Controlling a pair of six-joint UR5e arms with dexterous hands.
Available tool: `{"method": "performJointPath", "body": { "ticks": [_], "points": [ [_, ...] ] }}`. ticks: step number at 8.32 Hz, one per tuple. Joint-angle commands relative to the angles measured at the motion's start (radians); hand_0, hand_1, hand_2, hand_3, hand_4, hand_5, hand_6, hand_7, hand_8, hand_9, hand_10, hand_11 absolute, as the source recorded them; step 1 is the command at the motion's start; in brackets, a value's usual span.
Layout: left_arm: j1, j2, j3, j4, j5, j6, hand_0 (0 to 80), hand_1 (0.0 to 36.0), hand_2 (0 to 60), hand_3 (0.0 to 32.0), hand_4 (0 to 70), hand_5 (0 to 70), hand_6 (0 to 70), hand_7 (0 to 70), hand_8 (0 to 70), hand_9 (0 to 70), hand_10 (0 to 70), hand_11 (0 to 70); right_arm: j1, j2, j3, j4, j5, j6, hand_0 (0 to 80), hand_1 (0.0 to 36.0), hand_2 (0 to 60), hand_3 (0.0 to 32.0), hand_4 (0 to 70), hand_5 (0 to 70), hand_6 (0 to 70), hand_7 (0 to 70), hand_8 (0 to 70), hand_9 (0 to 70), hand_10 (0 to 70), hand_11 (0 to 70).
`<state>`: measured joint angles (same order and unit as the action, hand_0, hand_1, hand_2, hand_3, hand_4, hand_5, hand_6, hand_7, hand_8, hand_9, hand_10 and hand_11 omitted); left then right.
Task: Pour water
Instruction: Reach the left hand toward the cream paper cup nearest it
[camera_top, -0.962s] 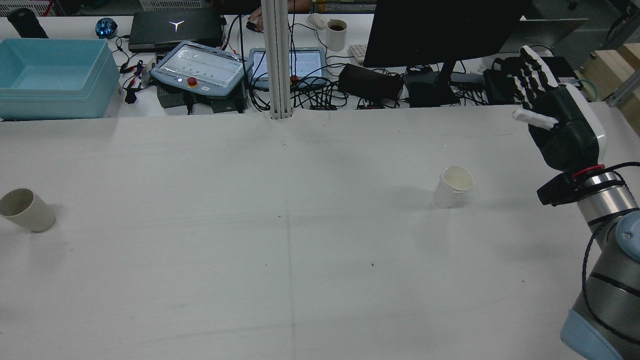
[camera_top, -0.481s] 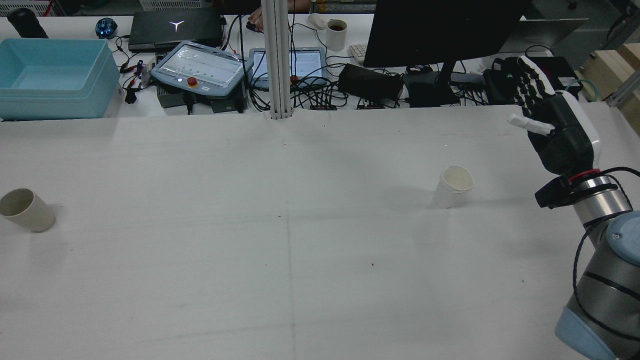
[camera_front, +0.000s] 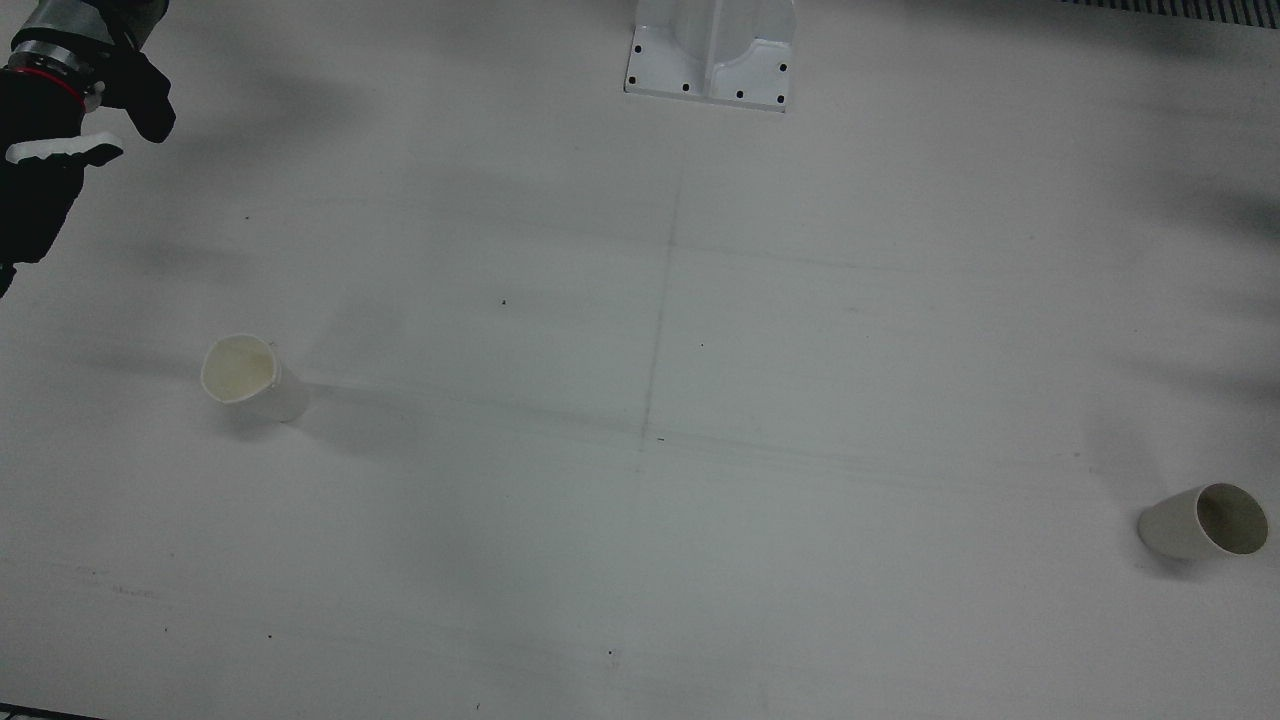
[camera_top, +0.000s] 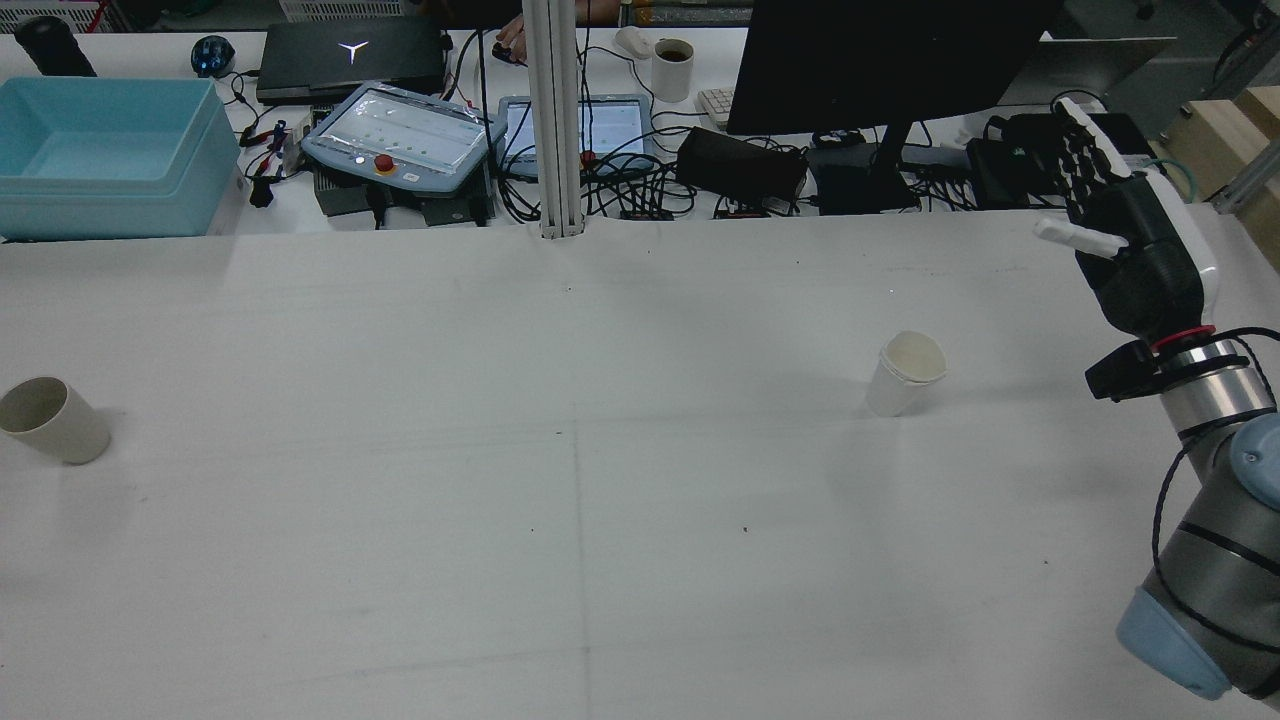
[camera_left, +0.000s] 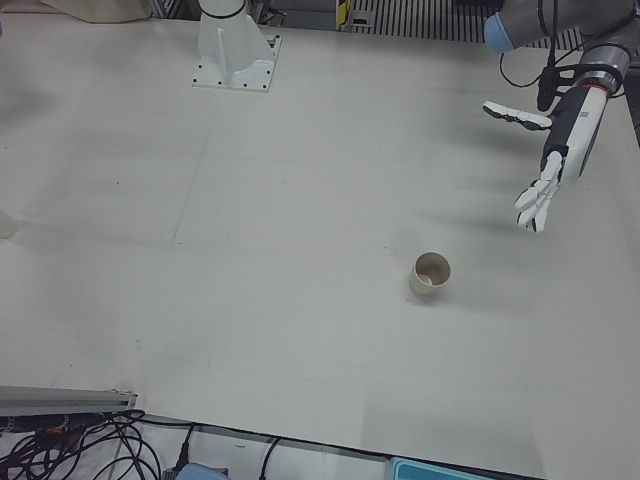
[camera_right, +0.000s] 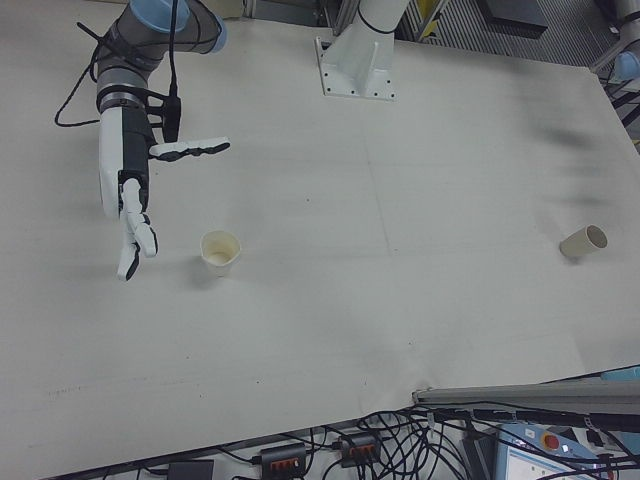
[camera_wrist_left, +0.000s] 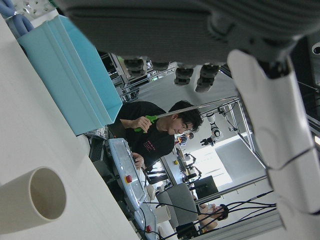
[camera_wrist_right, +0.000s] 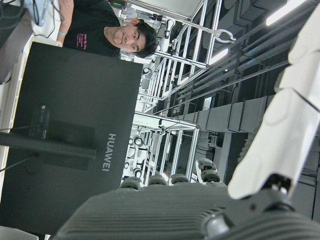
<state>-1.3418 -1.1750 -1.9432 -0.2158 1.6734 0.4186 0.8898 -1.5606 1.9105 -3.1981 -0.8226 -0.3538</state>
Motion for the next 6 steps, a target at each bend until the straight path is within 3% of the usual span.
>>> {"method": "performJointPath", "body": {
  "ticks": [1,2,4,5,6],
  "points": [
    [0.003,-0.072,0.082,-0.011,0.009,0.011,49.4,13.9,0.0,6.2,1.2,7.4,3.3,3.4,0.0,0.0,1.5,3.9,-0.040,0.007,-0.248,0.053,-0.016,-0.065,48.3,16.0,3.8,8.6,0.0,2.0,0.0,0.0,0.0,0.0,0.0,0.0],
    [0.003,-0.071,0.145,-0.066,0.015,0.009,49.0,13.7,0.0,8.0,0.2,5.5,2.6,2.6,0.0,0.0,1.3,3.5,-0.060,0.029,-0.328,0.122,-0.020,-0.080,48.2,15.7,2.2,12.6,0.0,0.0,0.0,0.0,0.0,0.0,0.0,0.0],
    [0.000,-0.049,0.223,-0.176,0.016,0.037,48.5,12.7,0.0,8.0,0.0,5.3,2.0,1.9,0.0,0.0,1.1,3.2,-0.063,0.077,-0.341,0.126,-0.020,-0.071,47.5,14.6,0.5,8.4,0.0,0.0,0.0,0.0,0.0,0.0,0.0,0.0],
    [0.000,-0.038,0.242,-0.226,0.014,0.087,48.1,11.9,0.0,8.8,0.0,4.3,1.0,0.9,0.0,0.0,0.8,2.8,-0.058,0.086,-0.320,0.126,-0.023,-0.068,47.3,14.5,1.1,7.4,0.0,0.3,0.0,0.0,0.0,0.0,0.0,0.0],
    [0.004,-0.037,0.244,-0.229,0.014,0.107,48.0,12.2,0.0,6.2,0.0,4.3,0.4,0.0,0.0,0.0,0.6,2.5,-0.046,0.083,-0.286,0.123,-0.023,-0.070,47.1,14.3,1.3,6.2,0.0,1.7,0.0,0.0,0.0,0.0,0.0,0.0]
  ]
}}
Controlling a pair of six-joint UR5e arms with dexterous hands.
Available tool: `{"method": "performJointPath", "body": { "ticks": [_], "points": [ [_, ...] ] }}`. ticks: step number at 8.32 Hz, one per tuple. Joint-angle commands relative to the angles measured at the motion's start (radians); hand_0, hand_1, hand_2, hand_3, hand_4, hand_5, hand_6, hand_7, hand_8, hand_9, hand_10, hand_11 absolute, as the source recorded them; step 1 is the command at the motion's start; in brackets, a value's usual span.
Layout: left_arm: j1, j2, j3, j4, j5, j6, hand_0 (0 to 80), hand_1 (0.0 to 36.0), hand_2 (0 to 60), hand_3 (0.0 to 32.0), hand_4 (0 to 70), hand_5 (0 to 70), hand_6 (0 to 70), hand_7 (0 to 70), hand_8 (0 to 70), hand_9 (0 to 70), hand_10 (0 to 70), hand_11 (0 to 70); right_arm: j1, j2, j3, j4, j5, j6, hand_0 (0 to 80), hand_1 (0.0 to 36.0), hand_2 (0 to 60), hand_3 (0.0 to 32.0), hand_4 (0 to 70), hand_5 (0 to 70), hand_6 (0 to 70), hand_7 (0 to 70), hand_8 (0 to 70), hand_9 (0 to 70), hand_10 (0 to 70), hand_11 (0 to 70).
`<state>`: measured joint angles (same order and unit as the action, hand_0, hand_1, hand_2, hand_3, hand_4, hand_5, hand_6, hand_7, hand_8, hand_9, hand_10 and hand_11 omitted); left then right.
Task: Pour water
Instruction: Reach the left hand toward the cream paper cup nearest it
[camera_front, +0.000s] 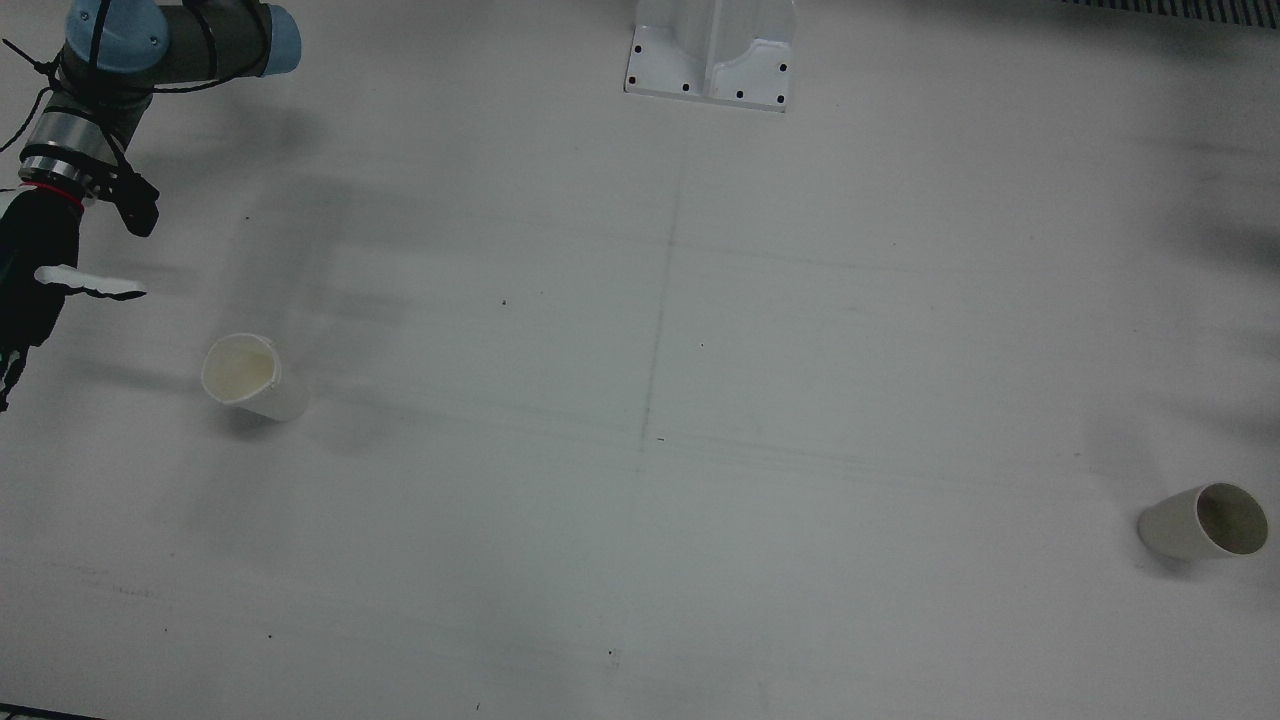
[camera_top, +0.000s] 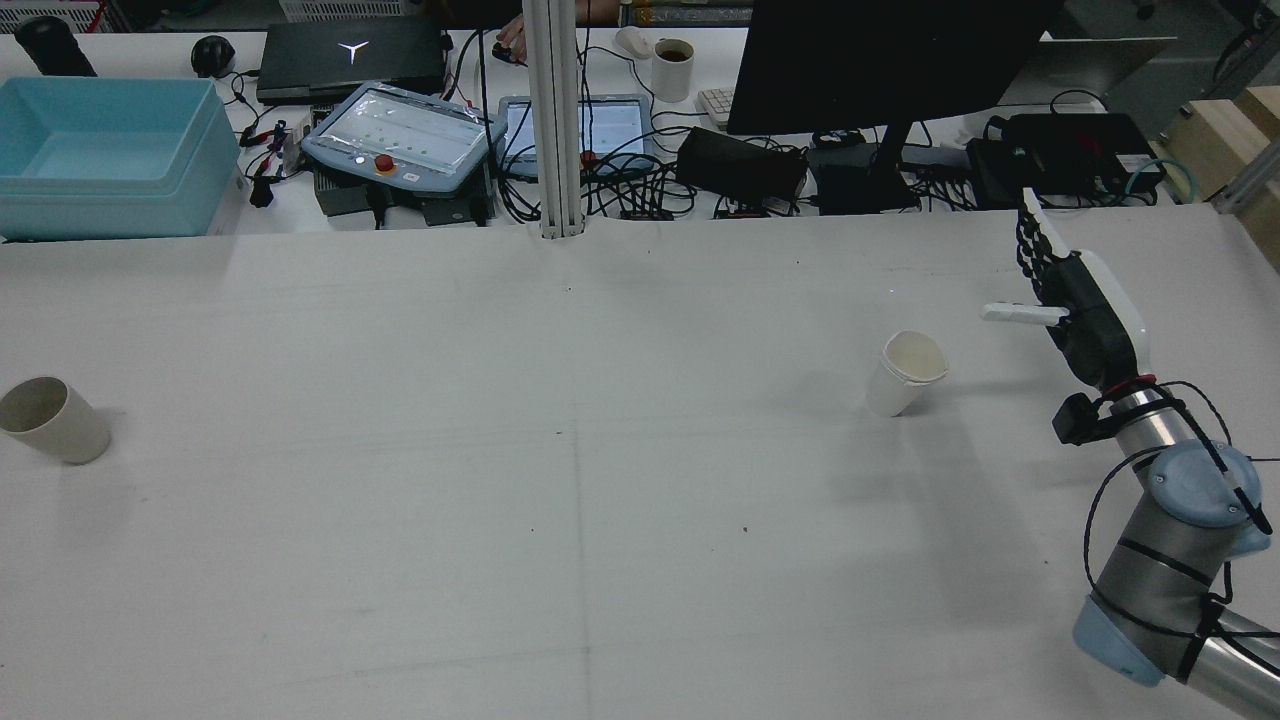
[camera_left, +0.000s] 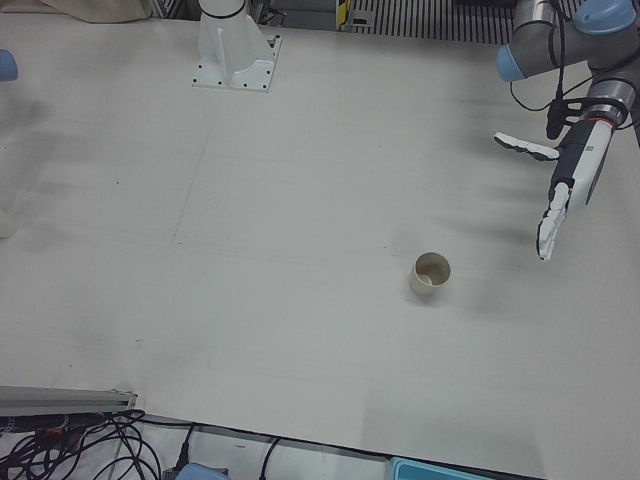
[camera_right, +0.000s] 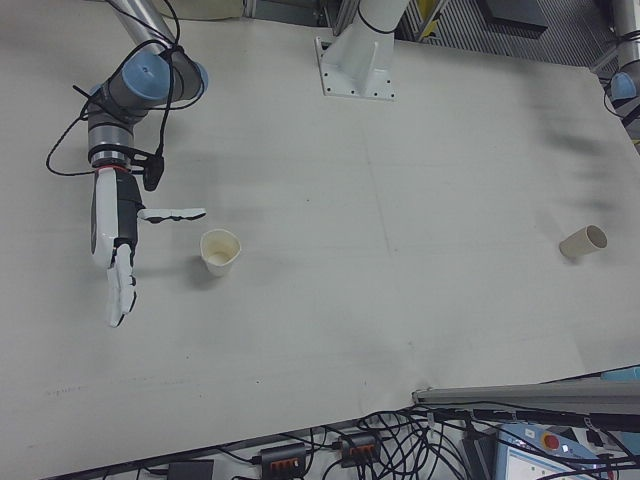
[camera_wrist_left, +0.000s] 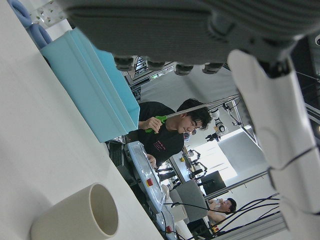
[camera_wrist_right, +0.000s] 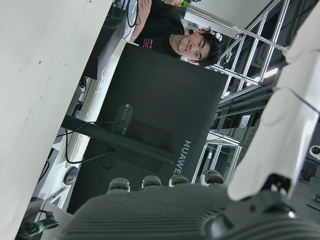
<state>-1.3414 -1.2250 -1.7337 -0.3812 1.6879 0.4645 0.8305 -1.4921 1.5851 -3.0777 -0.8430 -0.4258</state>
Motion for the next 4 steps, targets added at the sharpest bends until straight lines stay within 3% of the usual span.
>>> {"method": "performJointPath", "body": {
  "ticks": [1,3,4],
  "points": [
    [0.014,0.013,0.036,-0.070,-0.001,0.087,48.0,11.9,0.0,4.4,0.0,4.8,0.2,0.0,0.0,0.0,0.5,2.3,0.015,0.013,0.045,0.002,-0.005,0.004,47.4,14.5,1.7,4.4,0.0,2.8,0.0,0.0,0.0,0.0,0.0,0.0],
    [0.069,0.012,0.057,-0.074,-0.001,0.118,47.9,11.9,0.0,5.4,0.0,4.4,0.0,0.0,0.0,0.0,0.3,2.1,-0.033,0.004,0.149,-0.004,-0.002,0.003,47.5,14.6,1.9,4.4,0.0,3.3,0.0,0.0,0.0,0.0,0.0,0.0],
    [0.097,0.004,0.086,-0.109,-0.007,0.149,47.8,12.4,0.0,8.0,0.0,3.6,0.0,0.0,0.0,0.0,0.9,2.8,-0.031,0.004,0.153,-0.004,-0.002,0.004,47.6,14.6,1.0,7.2,0.0,3.4,0.0,0.0,0.0,0.0,0.0,0.0]
  ]
}}
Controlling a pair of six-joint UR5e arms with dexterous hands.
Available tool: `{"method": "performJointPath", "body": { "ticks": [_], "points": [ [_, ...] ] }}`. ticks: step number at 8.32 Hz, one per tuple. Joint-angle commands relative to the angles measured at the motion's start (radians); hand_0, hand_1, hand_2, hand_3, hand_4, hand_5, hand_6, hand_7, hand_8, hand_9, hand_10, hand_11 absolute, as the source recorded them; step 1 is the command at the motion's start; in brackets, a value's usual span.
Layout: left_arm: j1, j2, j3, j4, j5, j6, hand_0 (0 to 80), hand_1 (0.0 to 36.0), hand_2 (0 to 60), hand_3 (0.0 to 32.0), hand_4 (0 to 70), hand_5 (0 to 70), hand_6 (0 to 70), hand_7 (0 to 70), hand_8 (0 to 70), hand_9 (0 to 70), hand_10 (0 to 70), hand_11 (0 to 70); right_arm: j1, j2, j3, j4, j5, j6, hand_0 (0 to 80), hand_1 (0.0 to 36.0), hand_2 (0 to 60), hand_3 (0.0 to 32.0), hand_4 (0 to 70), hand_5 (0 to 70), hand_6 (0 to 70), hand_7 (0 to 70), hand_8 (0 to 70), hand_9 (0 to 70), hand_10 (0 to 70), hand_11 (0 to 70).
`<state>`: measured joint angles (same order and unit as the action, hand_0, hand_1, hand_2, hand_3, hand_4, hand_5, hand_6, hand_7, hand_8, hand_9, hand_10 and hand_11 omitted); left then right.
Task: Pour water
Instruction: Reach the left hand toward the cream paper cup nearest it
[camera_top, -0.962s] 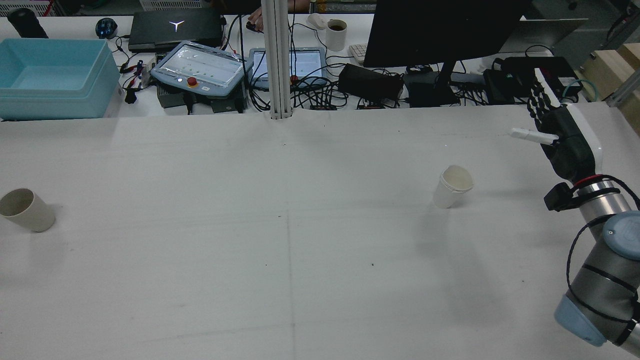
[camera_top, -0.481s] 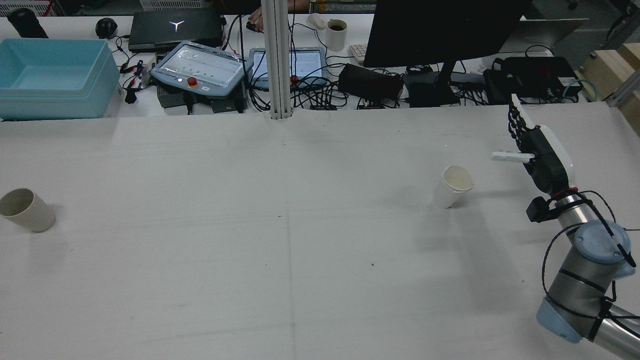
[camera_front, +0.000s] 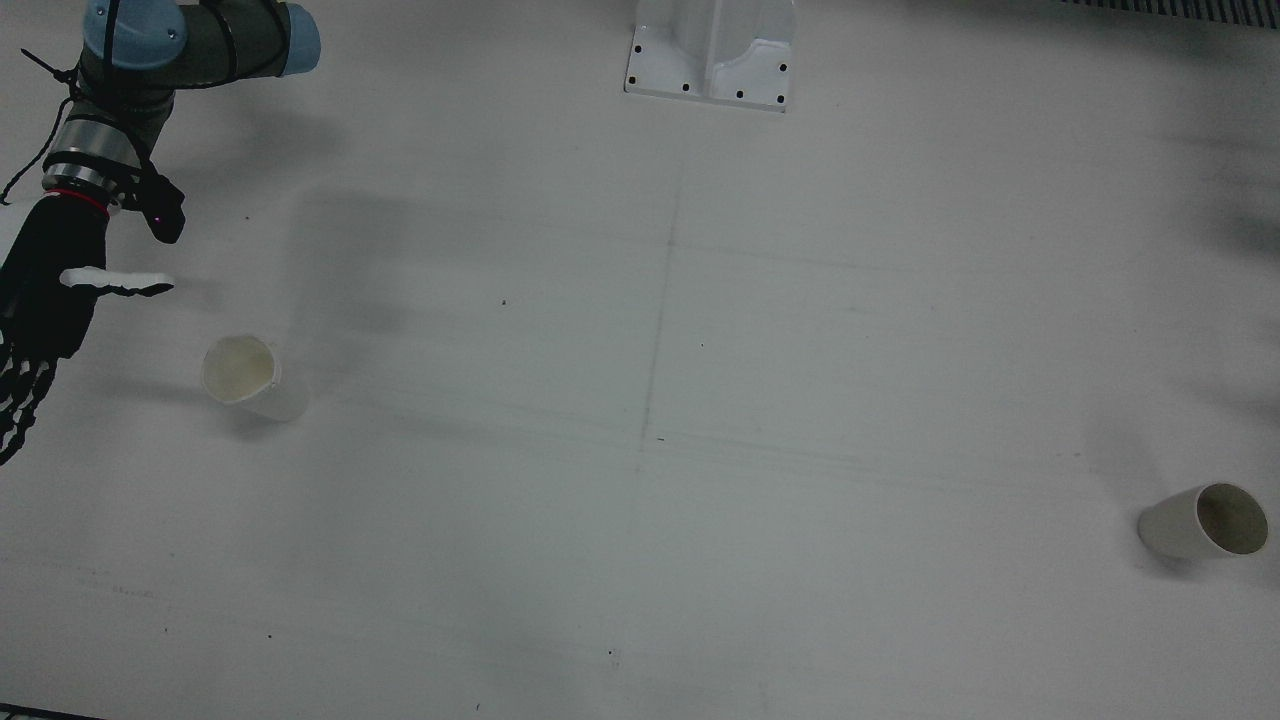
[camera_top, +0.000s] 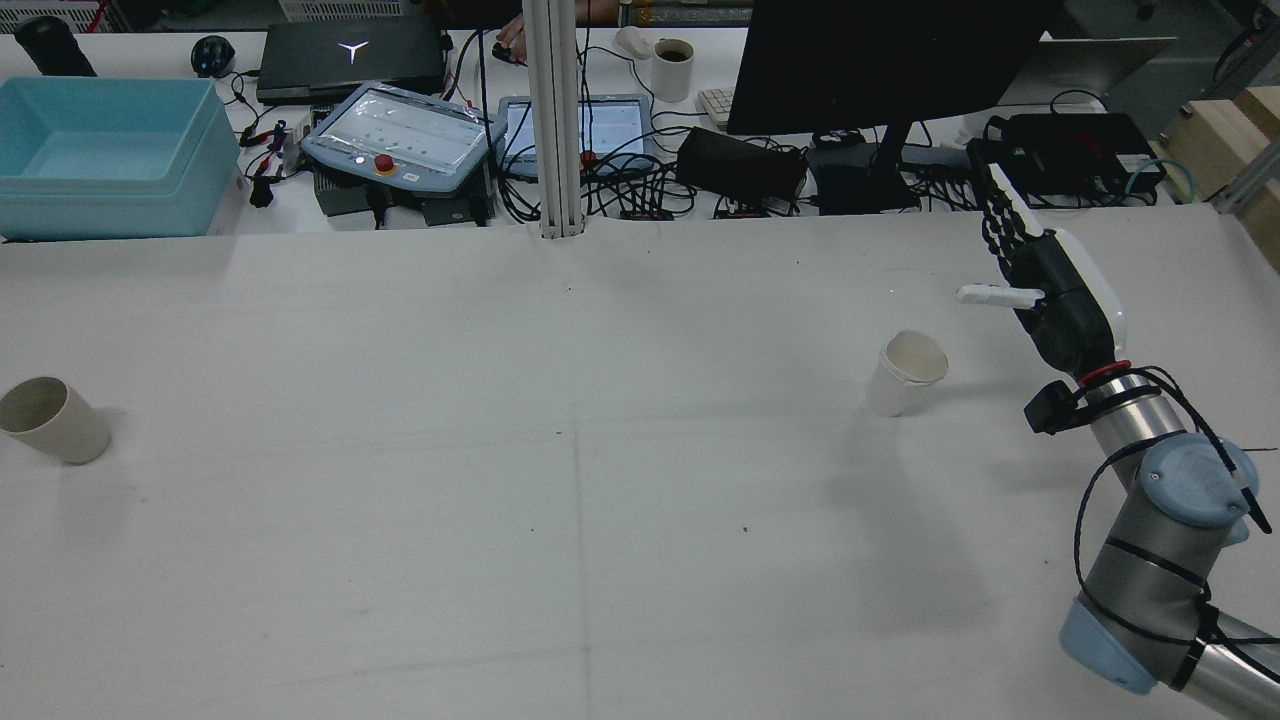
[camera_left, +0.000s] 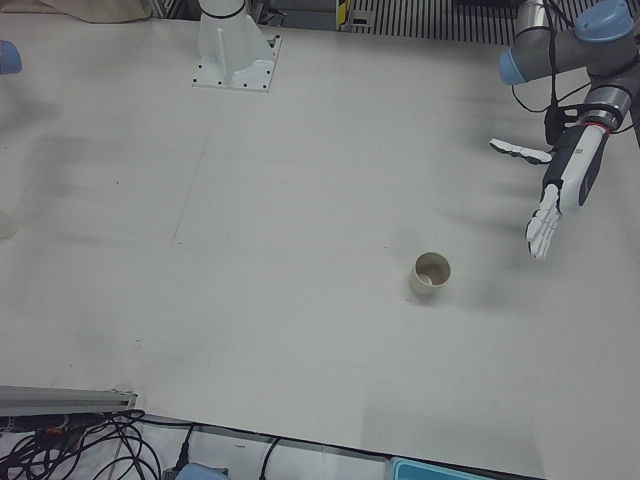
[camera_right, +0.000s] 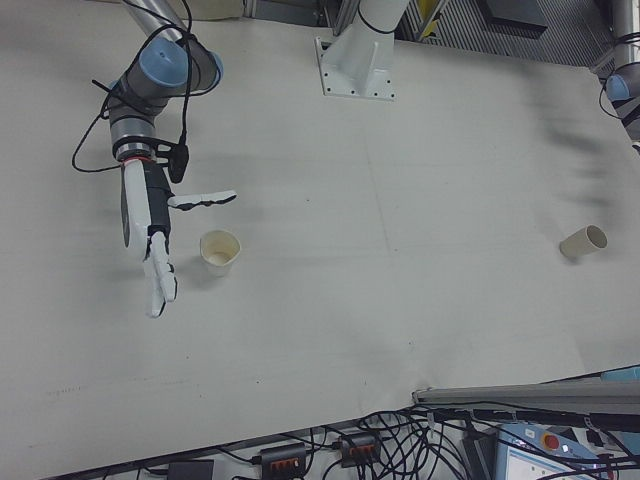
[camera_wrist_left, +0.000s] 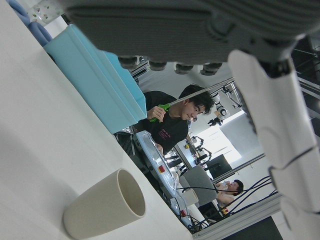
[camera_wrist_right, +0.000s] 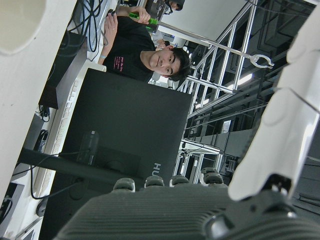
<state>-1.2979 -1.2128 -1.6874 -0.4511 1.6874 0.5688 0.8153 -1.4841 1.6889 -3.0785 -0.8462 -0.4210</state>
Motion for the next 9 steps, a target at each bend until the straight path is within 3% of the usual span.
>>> {"method": "performJointPath", "body": {
  "ticks": [1,2,4,5,7,9],
  "points": [
    [0.084,-0.049,0.102,-0.064,-0.012,0.069,48.0,12.8,0.0,8.2,0.0,3.6,0.0,0.6,0.0,0.0,0.9,3.0,-0.013,-0.019,0.051,-0.003,-0.001,0.001,47.5,14.6,1.4,6.6,0.0,4.6,0.0,0.0,0.0,0.0,0.0,0.0],
    [0.112,-0.120,0.176,-0.069,-0.012,0.069,47.8,12.9,0.0,6.8,0.0,4.2,0.6,1.2,0.0,0.0,1.3,3.5,-0.010,-0.034,0.058,-0.003,-0.002,0.007,47.6,14.8,2.3,5.6,0.0,5.2,0.0,0.0,0.0,0.0,0.0,0.0],
    [0.164,-0.175,0.233,-0.075,-0.095,0.071,48.8,14.3,0.0,8.0,0.0,5.6,1.1,2.0,0.0,0.0,1.5,4.0,-0.001,-0.048,0.067,-0.003,-0.004,0.008,47.8,14.9,2.4,5.2,0.0,5.2,0.0,0.0,0.0,0.0,0.0,0.0],
    [0.211,-0.224,0.317,-0.121,-0.122,0.069,48.3,14.3,0.0,6.8,0.0,5.5,1.3,2.2,0.0,0.0,1.6,4.0,0.014,-0.048,0.077,-0.003,-0.017,0.008,47.7,14.9,2.5,4.6,0.0,5.3,0.0,0.0,0.0,0.0,0.0,0.0],
    [0.230,-0.238,0.334,-0.135,-0.179,0.069,47.7,13.0,0.0,5.0,0.0,5.3,1.1,1.7,0.0,0.0,1.6,3.8,0.079,-0.042,0.083,-0.005,-0.094,0.001,47.6,14.8,3.0,4.4,0.0,5.9,0.0,0.0,0.0,0.0,0.0,0.0],
    [0.244,-0.273,0.362,-0.126,-0.189,0.083,48.6,14.1,0.0,3.8,0.0,5.6,1.1,1.5,0.0,0.0,1.2,3.5,0.081,-0.041,0.083,-0.011,-0.096,0.001,47.6,14.8,4.1,5.0,0.0,7.3,0.0,0.0,0.0,0.0,0.0,0.0]
  ]
}}
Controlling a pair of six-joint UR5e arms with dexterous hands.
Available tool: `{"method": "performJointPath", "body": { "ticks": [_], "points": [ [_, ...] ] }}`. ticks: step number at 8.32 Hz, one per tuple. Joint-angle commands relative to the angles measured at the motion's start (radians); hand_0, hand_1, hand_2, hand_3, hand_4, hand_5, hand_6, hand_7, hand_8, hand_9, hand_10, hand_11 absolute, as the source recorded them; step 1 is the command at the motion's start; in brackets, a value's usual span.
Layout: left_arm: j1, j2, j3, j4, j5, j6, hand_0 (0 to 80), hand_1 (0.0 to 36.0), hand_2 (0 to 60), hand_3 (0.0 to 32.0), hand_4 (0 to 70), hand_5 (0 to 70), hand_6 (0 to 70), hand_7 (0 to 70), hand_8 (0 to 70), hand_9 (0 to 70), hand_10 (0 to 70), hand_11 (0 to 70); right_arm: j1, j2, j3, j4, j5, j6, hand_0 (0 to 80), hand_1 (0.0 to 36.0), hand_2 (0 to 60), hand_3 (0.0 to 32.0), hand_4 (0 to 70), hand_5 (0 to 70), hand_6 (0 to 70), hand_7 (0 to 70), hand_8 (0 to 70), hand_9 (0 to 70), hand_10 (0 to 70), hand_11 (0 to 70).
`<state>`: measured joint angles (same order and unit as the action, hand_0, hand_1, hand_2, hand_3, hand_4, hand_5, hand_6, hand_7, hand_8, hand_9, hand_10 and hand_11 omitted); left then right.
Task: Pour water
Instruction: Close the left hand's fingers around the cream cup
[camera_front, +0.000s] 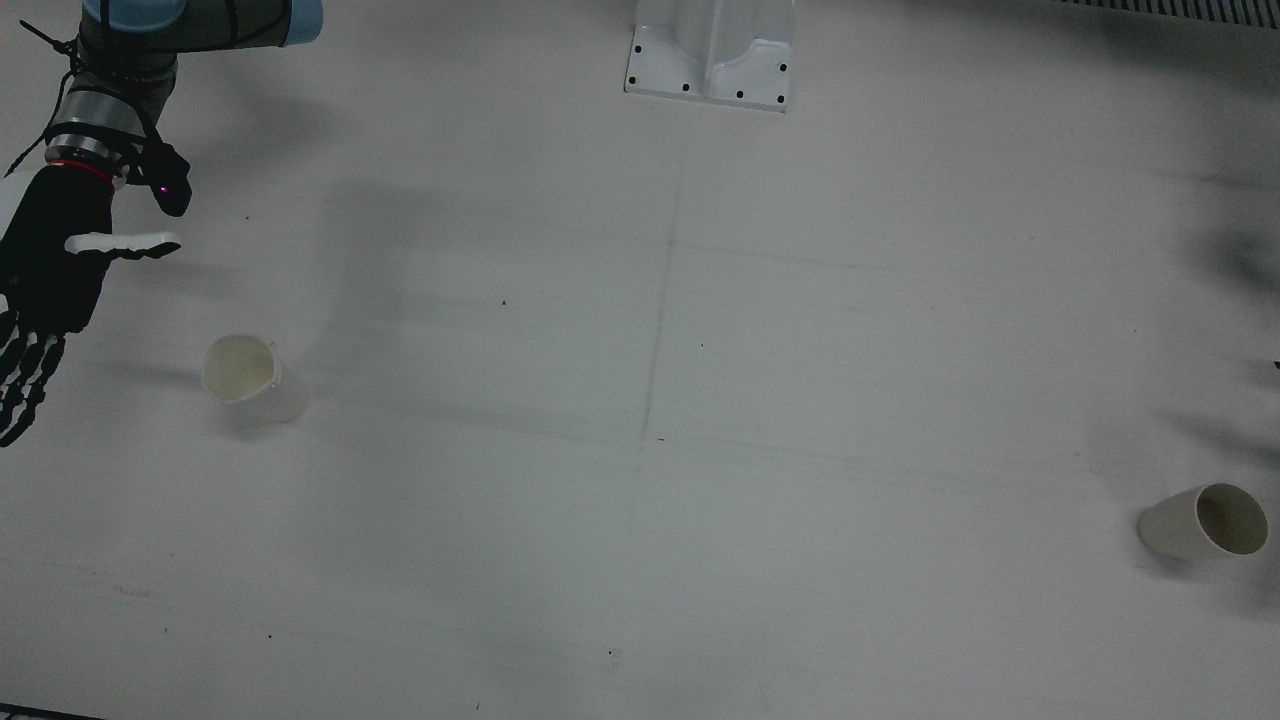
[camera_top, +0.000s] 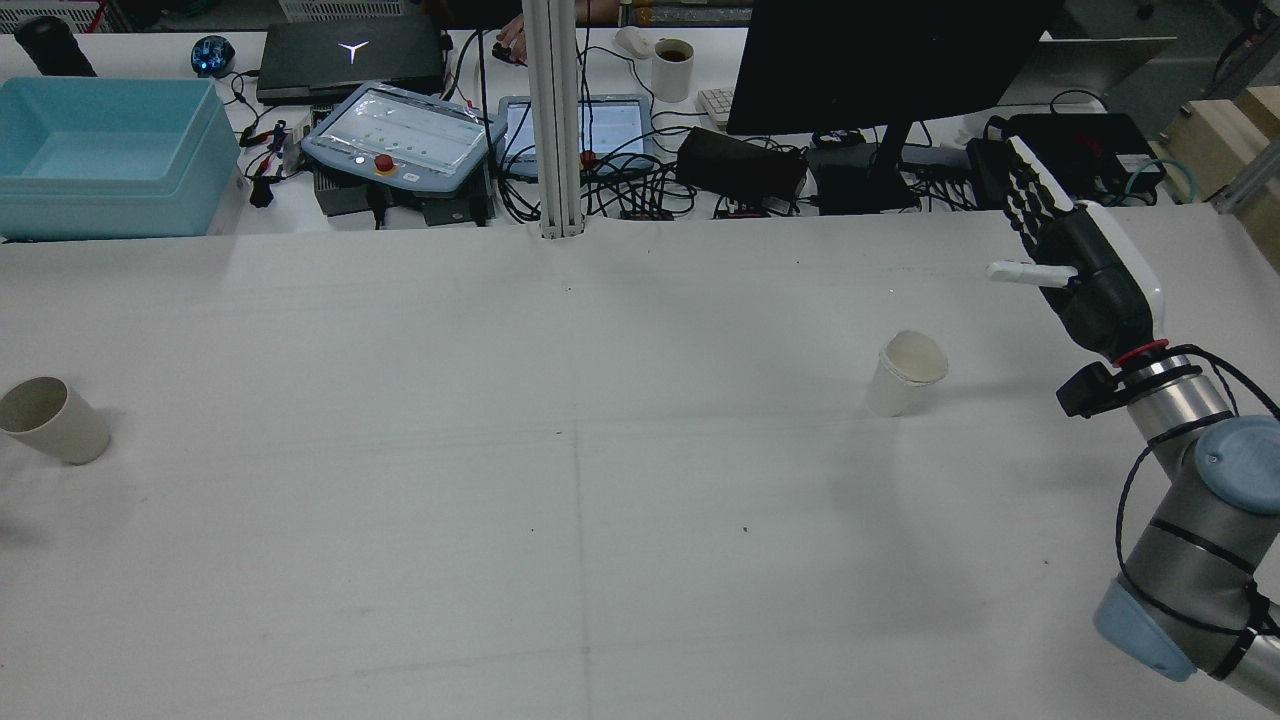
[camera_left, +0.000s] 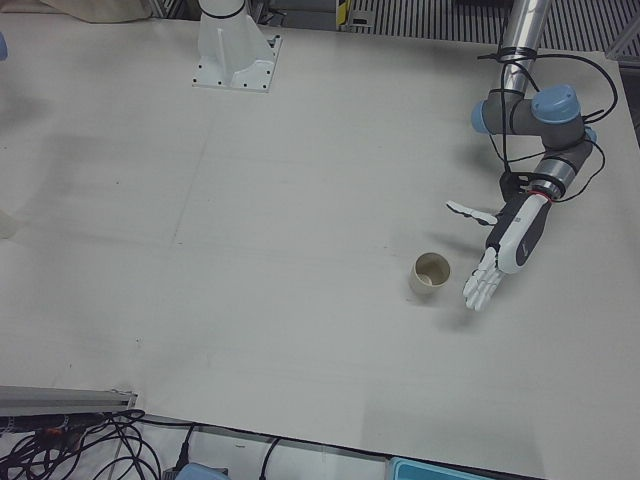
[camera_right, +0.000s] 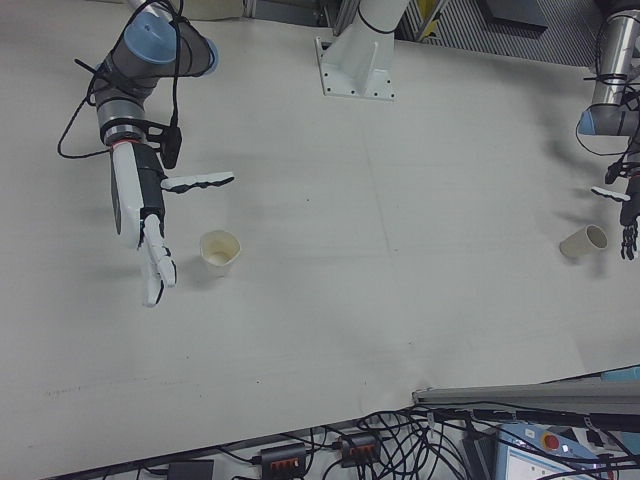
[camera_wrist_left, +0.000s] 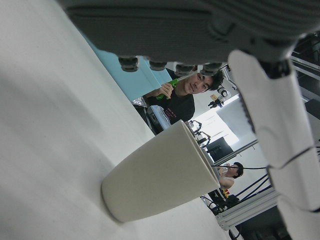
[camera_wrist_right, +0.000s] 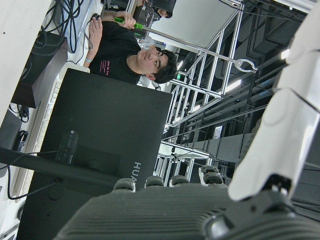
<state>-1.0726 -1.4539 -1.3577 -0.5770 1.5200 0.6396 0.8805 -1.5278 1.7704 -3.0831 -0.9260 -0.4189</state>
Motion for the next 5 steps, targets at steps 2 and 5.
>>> {"method": "performJointPath", "body": {
  "ticks": [2,5],
  "points": [
    [0.037,-0.080,0.089,-0.021,-0.036,0.012,48.4,14.2,0.0,2.2,0.0,6.5,1.5,1.9,0.0,0.0,1.6,4.0,0.024,0.003,0.003,-0.006,-0.016,0.000,47.4,14.5,4.4,5.2,0.0,7.8,0.0,0.0,0.0,0.0,0.0,0.0],
    [0.074,-0.117,0.146,-0.024,-0.075,0.012,47.9,13.9,0.0,0.0,0.0,8.8,2.0,2.0,0.0,0.0,1.9,4.4,0.026,0.001,0.003,-0.006,-0.016,0.002,47.3,14.2,4.1,5.8,0.0,7.9,0.0,0.0,0.0,0.0,0.0,0.0]
  ]
}}
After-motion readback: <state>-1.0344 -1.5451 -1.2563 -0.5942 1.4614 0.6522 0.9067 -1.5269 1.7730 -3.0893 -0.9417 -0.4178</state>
